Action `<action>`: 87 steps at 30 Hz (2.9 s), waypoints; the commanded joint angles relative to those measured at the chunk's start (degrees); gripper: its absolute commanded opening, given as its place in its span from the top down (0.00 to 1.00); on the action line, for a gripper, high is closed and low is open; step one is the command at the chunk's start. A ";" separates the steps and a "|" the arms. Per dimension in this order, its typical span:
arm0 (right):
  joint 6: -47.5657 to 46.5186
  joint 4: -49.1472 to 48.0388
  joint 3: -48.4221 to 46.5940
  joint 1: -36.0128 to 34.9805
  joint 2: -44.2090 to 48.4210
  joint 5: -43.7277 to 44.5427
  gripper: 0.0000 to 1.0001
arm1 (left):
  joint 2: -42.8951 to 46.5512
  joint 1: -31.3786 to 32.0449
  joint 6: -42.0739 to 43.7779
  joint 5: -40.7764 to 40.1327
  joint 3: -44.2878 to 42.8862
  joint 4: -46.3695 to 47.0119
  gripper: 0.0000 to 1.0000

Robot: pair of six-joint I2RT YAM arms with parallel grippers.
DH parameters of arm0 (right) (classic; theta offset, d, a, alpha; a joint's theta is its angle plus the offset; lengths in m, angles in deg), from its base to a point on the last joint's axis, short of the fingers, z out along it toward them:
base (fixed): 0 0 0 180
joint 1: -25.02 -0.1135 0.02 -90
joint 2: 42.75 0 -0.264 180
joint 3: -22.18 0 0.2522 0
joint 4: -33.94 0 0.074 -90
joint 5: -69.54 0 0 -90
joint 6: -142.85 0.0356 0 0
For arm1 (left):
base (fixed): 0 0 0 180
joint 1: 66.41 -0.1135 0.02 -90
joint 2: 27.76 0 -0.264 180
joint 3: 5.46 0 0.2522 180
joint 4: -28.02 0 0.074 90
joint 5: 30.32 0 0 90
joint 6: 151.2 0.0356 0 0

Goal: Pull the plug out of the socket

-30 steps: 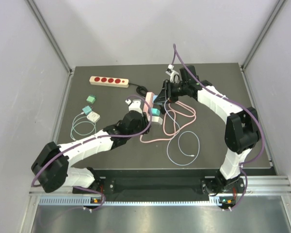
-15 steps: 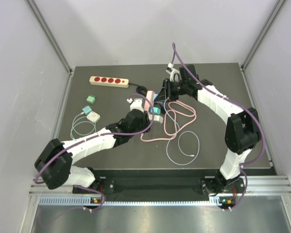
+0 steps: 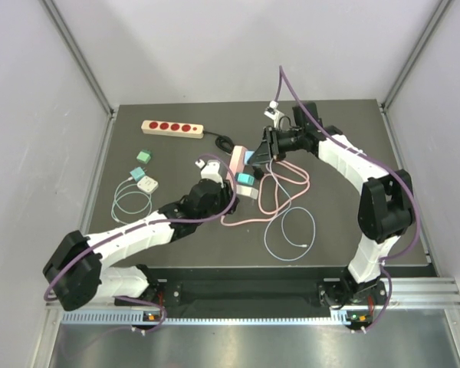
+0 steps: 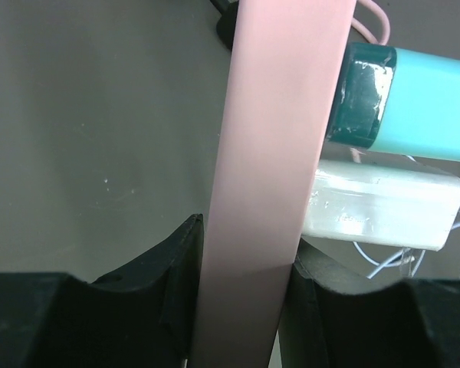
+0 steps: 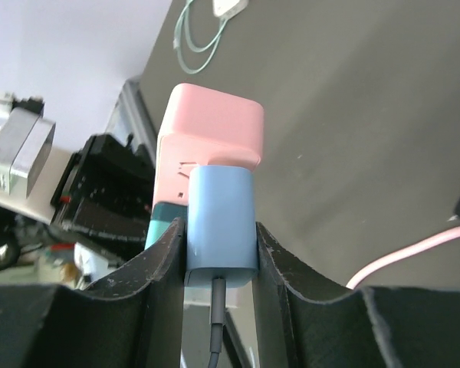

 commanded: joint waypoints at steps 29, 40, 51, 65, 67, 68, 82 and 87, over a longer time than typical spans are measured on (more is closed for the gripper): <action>-7.17 8.44 -5.52 4.28 2.26 18.80 1.00 | -1.84 -3.98 -15.12 -27.00 -5.85 -17.79 1.00; -8.93 9.50 -8.51 0.94 -0.20 23.29 1.00 | -5.70 -3.98 -15.03 -27.53 -7.17 -18.84 1.00; -12.71 9.59 -8.78 0.49 0.15 19.69 1.00 | -7.11 -4.07 -16.88 -29.20 -7.96 -21.04 1.00; -7.61 1.15 -2.01 2.33 -1.78 -4.74 1.00 | -7.82 -3.98 -16.18 -28.50 -8.41 -19.64 1.00; -8.40 1.06 -1.84 4.18 -2.13 -6.23 1.00 | -6.42 -3.98 -16.17 -28.32 -7.52 -19.02 1.00; -9.71 1.06 -1.57 4.97 -2.66 -8.68 1.00 | -5.98 -3.98 -16.18 -28.32 -6.65 -18.76 1.00; -16.05 2.99 1.59 11.83 -4.42 -8.89 1.00 | 2.73 -4.07 -11.43 -27.35 -1.63 -10.84 1.00; -20.88 7.65 -4.19 12.53 -3.37 -3.17 1.00 | 3.43 -3.98 -10.82 -26.74 -1.81 -9.71 1.00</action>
